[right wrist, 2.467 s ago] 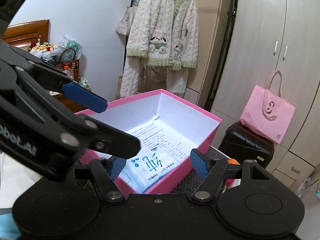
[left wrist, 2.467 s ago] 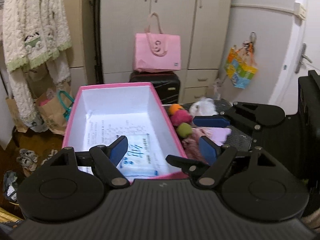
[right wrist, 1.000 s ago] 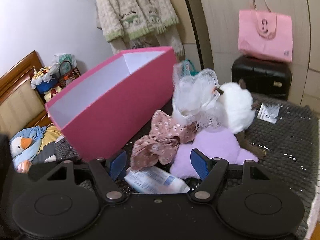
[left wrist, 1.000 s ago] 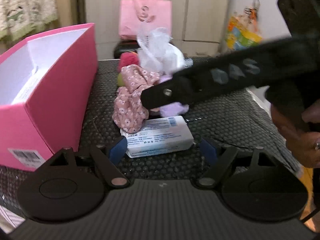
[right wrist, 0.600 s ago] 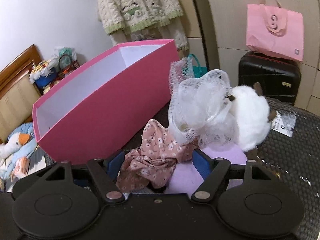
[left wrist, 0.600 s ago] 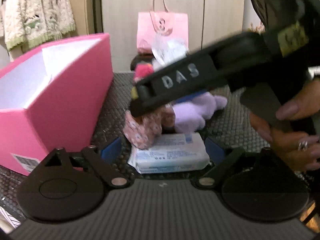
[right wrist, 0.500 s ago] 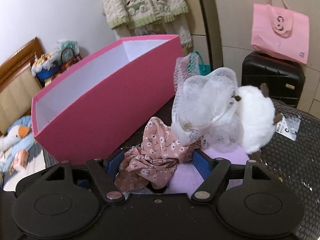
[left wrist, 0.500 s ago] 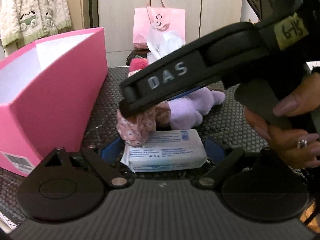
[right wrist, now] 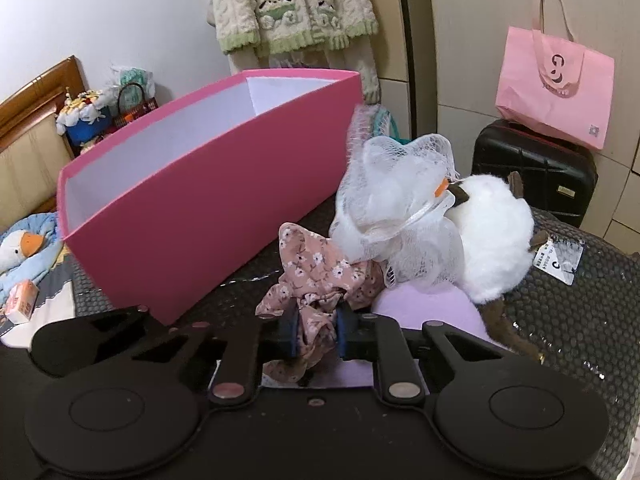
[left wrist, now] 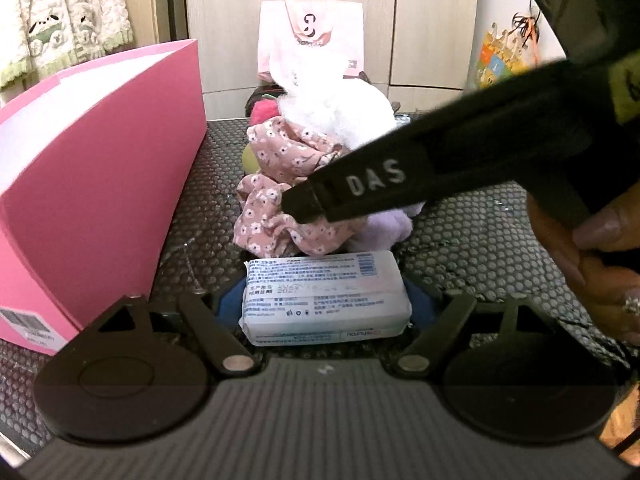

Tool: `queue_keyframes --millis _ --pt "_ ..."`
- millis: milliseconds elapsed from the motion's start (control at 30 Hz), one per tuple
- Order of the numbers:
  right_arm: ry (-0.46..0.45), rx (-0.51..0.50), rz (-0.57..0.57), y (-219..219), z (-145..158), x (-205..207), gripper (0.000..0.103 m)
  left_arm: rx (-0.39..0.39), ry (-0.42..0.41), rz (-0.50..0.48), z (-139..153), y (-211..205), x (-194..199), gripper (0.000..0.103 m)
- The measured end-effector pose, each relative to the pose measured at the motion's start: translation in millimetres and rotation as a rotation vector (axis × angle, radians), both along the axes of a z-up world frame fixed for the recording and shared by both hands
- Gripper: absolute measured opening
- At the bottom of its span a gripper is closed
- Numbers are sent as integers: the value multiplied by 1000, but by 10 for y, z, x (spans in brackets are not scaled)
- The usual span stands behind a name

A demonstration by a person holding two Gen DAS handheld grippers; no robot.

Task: Organize soft objects
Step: 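Grasp the white pack with the left tool while the right tool grasps the floral cloth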

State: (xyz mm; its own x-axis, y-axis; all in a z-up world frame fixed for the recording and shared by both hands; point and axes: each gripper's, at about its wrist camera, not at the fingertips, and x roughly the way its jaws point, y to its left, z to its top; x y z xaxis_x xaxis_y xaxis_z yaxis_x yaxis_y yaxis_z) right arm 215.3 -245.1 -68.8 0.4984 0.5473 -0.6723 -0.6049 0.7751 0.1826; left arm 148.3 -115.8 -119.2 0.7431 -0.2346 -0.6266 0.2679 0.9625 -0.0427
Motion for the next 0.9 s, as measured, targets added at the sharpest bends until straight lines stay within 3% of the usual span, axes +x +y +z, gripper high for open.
queue_keyframes --millis 167,433,900 --pt "18 70 22 -14 21 -138 21 -46 8 -36 51 139 -135 79" --pt "-17 73 -17 -53 69 -430 21 -90 47 -76 93 350 -140 80" --pt "-36 -35 -96 -66 2 -924 21 -27 109 -146 215 544 -356 80"
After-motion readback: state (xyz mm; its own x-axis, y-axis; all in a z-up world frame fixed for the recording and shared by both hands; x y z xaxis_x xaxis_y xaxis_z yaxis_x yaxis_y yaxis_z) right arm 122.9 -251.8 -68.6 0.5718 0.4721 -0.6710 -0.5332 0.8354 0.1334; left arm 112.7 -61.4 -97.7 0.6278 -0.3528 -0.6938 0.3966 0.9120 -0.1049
